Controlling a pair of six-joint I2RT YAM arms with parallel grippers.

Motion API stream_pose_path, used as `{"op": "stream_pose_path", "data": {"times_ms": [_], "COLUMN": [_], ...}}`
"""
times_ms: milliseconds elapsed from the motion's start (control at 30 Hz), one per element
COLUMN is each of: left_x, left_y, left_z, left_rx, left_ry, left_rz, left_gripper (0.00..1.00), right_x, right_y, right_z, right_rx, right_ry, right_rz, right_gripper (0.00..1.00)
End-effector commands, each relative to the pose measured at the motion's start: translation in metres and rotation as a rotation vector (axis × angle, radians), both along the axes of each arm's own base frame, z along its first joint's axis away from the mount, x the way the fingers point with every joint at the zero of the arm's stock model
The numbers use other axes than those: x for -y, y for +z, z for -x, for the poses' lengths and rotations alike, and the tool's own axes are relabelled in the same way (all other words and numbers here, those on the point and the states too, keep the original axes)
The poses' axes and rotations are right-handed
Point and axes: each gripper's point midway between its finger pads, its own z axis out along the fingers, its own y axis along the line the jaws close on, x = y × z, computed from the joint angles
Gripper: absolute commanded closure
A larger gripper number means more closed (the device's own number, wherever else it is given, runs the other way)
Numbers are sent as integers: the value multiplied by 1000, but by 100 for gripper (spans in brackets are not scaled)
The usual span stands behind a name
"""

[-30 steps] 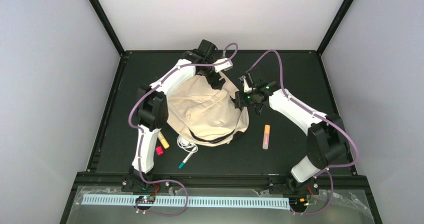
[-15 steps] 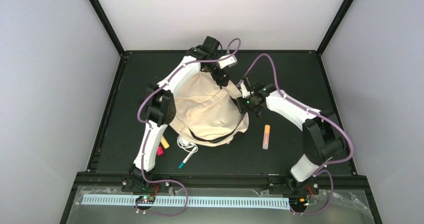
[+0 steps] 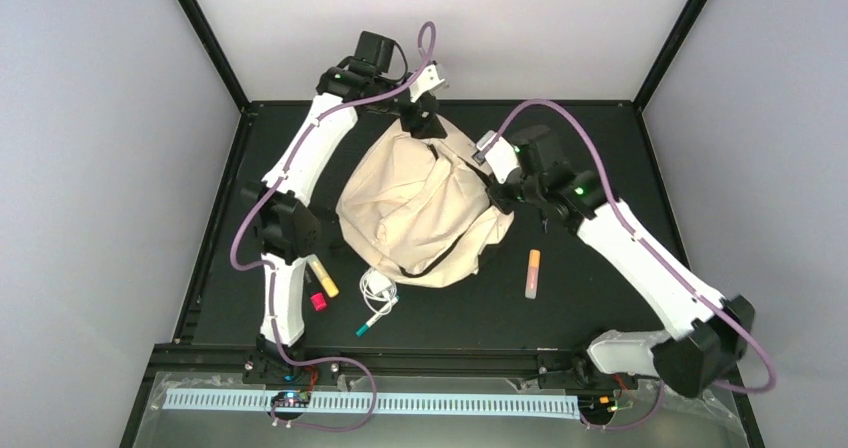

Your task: Pack the student bag

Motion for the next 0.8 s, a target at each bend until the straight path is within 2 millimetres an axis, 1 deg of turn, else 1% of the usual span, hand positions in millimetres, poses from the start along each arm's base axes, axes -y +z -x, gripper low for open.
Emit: {"op": "stream_pose_path", "data": {"times_ms": [0, 33, 67, 100, 167, 233, 300, 400, 433, 500, 533, 600, 667, 700, 767], "left_x": [-11, -12, -13, -14, -15, -16, -17, -19, -18, -17, -16, -12, -7, -3, 4], "left_y": [33, 38, 41, 45, 52, 57, 56, 46, 39, 26, 23, 33, 42, 43, 38], "left_z": [20, 21, 25, 30, 45, 61, 73, 82, 84, 84, 78, 65, 59, 58, 52], "left_rx": [58, 91, 128, 154, 189, 217, 251, 334, 372, 430, 463, 521, 544, 546, 535], "left_ry": [-97, -101, -112, -130, -184, -238, -282, -324, -347, -380, -375, -359, -378, -402, -427], "left_rz": [82, 81, 78, 81, 94, 93, 72, 6, -30, -110, -145, -141, -125, -118, -105], "left_gripper": [27, 31, 32, 33, 30, 23, 13, 2, 1, 1, 1, 1, 1, 1, 1], "right_x": [-2, -2, -5, -7, -14, -20, -23, -28, -30, -33, -33, -32, -29, -29, -30], "right_y": [95, 106, 115, 123, 136, 147, 151, 153, 154, 160, 163, 171, 177, 179, 179], "right_z": [8, 12, 15, 18, 23, 24, 21, 17, 18, 23, 25, 30, 34, 35, 36], "right_rx": [382, 437, 484, 522, 574, 602, 616, 651, 659, 672, 679, 696, 707, 709, 707], "right_ry": [161, 186, 220, 243, 296, 331, 352, 386, 413, 457, 477, 505, 530, 537, 548], "right_rz": [-8, -14, -20, -32, -54, -67, -55, -30, -37, -61, -69, -86, -113, -123, -132], "right_gripper": [99, 99, 99, 99, 99, 99, 99, 99, 99, 99, 99, 99, 99, 99, 99]}}
